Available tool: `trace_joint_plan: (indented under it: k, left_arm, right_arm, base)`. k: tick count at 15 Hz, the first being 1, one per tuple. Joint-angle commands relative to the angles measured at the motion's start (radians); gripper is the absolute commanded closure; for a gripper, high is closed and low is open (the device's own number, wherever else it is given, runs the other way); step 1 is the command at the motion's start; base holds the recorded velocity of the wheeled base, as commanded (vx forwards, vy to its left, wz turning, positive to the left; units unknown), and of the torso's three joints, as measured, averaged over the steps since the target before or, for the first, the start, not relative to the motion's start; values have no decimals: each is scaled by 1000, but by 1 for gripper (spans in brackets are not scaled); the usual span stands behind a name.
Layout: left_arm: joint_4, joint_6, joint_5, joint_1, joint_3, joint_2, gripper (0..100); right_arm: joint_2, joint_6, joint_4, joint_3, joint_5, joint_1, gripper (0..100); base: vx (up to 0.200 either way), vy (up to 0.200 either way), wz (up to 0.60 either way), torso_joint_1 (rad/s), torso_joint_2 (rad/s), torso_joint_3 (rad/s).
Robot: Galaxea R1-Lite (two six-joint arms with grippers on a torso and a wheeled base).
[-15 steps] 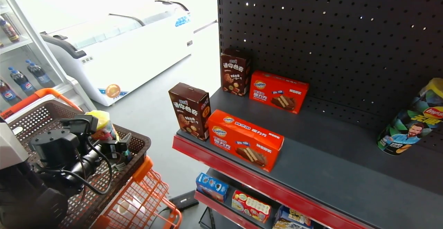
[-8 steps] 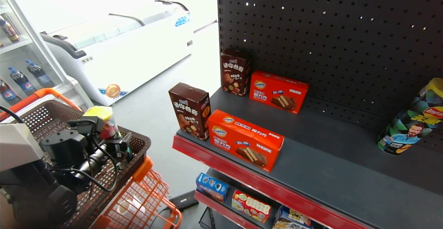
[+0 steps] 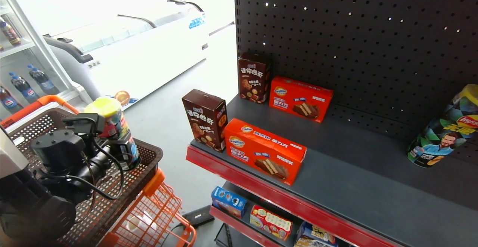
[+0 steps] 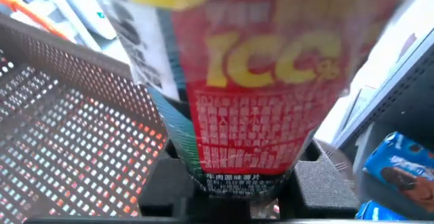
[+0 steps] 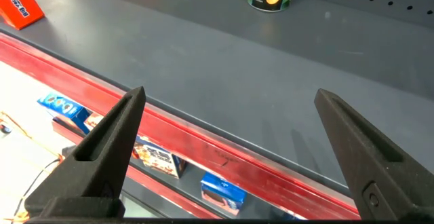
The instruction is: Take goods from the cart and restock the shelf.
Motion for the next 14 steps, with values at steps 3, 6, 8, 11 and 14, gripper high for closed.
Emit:
trace_joint_plan:
  k: [3,6,8,11,14]
  left_arm:
    - [227,4,-10,-37,-94,-274,100]
    - [436,-10,-116,-44,-78,-475,100]
    - [497,-24,-159,-60,-50,-574,100]
    - [500,-25,-171,-156,-45,-620,100]
    - [502,-56,-278,-344,47,-700,100]
  right_arm:
    - [0,0,0,0,0,0,0]
    - [0,0,0,0,0,0,0]
    - [0,0,0,0,0,0,0]
    - [0,0,0,0,0,0,0]
    - [0,0,0,0,0,0,0]
  base:
    - [0,0,0,0,0,0]
    - [0,0,0,0,0,0]
    - [0,0,0,0,0,0]
    - [0,0,0,0,0,0]
    - [0,0,0,0,0,0]
